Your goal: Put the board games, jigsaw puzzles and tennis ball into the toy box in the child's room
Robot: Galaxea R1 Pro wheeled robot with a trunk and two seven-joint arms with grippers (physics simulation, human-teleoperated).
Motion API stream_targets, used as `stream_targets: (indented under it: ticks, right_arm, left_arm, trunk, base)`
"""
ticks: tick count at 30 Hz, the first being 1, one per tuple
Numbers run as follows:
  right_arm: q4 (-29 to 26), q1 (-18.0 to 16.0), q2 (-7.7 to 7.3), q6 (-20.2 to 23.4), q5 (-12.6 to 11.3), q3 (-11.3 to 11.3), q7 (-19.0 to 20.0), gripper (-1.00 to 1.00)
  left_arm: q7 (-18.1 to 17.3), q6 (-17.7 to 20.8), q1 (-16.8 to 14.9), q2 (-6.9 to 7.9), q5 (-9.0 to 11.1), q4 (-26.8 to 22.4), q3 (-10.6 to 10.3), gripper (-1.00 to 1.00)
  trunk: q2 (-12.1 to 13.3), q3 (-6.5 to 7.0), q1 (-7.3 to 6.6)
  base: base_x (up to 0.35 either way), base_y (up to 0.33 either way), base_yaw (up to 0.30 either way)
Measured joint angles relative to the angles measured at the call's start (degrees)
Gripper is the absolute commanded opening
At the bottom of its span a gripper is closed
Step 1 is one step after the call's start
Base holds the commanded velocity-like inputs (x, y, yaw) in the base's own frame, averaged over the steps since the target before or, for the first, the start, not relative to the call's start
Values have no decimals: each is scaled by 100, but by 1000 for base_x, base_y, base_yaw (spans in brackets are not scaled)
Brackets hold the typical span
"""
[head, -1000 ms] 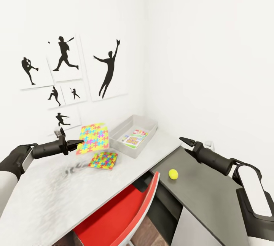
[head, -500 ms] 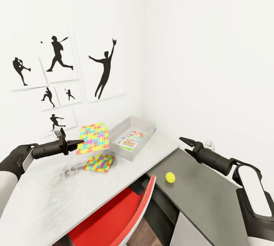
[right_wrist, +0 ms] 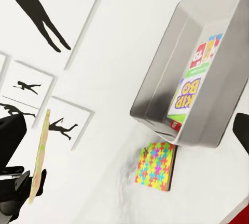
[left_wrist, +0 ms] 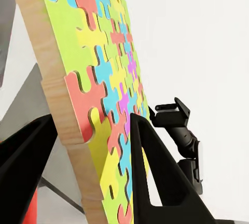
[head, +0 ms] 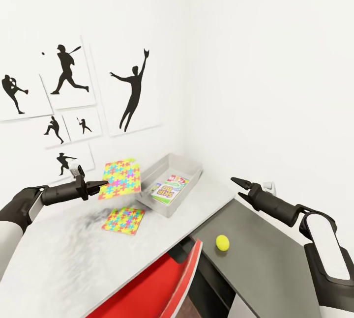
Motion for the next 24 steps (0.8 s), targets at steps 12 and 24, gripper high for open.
stream_targets:
  ticks: [12, 24]
  right_arm:
    - [3, 1, -5, 0, 1, -14, 0, 100]
    - [2, -1, -7, 9, 2, -27, 0, 100]
  left_arm:
    - [-1, 2, 0, -6, -2, -9, 0, -100]
    - [-8, 3, 0, -7, 9, -8, 5, -100]
  trunk:
    - [0, 0, -1]
    - [0, 0, -1]
  base:
    - [127, 70, 55]
    - [87, -15, 8]
